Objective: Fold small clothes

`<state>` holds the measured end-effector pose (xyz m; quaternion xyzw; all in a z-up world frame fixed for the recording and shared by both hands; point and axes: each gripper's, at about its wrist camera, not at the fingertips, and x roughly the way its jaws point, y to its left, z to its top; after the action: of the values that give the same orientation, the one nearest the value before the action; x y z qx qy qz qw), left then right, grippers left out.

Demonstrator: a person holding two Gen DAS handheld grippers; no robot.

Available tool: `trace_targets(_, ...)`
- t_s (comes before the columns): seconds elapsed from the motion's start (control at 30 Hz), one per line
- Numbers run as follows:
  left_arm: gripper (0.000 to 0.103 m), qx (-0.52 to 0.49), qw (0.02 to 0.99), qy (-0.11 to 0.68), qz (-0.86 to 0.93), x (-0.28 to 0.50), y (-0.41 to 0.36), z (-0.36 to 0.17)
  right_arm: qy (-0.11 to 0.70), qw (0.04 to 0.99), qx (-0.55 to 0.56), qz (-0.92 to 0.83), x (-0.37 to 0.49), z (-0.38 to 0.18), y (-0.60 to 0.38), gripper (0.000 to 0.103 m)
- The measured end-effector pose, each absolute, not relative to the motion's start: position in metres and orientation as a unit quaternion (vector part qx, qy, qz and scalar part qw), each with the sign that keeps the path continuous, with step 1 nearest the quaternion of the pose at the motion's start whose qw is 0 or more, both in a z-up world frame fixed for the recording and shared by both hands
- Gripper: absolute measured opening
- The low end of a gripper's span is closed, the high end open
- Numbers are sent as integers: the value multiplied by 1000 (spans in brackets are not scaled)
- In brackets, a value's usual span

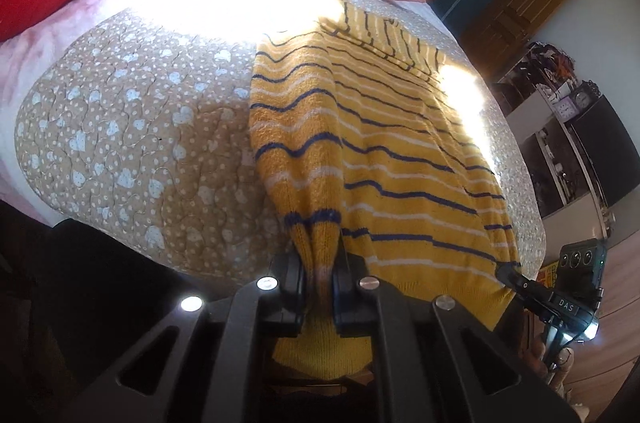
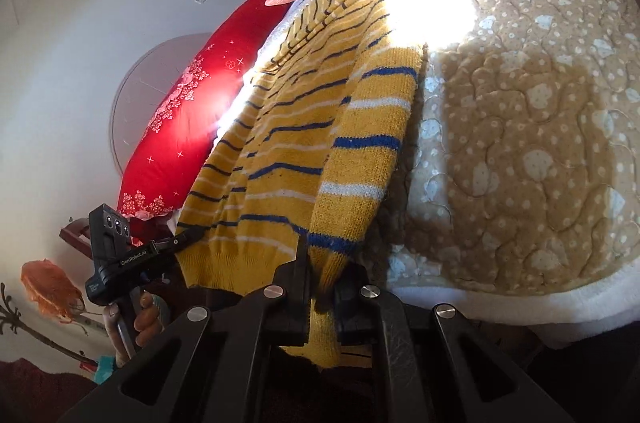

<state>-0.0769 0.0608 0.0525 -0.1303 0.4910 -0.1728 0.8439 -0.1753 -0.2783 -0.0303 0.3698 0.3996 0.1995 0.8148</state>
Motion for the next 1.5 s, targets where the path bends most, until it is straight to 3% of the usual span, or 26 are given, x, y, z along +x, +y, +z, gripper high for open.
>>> trace_targets(0.37, 9, -121, 850, 489, -152, -93, 69, 55, 391, 815, 387, 181, -188, -28, -286, 7)
trace_targets(0.57, 9, -135, 869, 445, -171, -62, 74, 93, 358, 841, 351, 202, -146, 17, -286, 7)
trace_targets(0.8, 9, -123, 888, 409, -173, 54, 51, 138, 318, 869, 332, 184, -39, 71, -319, 7)
trace_targets(0.97, 9, -127, 877, 436, -158, 162, 20, 142, 323, 868, 346, 148, 56, 88, -346, 7)
trace_targets(1.17, 10, -99, 867, 475, -113, 259, -11, 115, 370, 855, 351, 94, 152, 59, -369, 7)
trace_targets(1.3, 13, -138, 848, 499, -116, 289, -6, 94, 394, 830, 388, 72, 187, 28, -385, 10)
trace_targets(1.33, 15, -156, 847, 494, -122, 292, 0, 95, 389, 820, 412, 76, 193, 21, -391, 15)
trace_targets(1.47, 48, -206, 857, 450, -144, 291, 21, 112, 335, 798, 498, 45, 205, 9, -420, 69)
trace_targets(1.5, 51, -210, 860, 443, -142, 289, 26, 116, 325, 799, 506, 26, 207, 8, -426, 72)
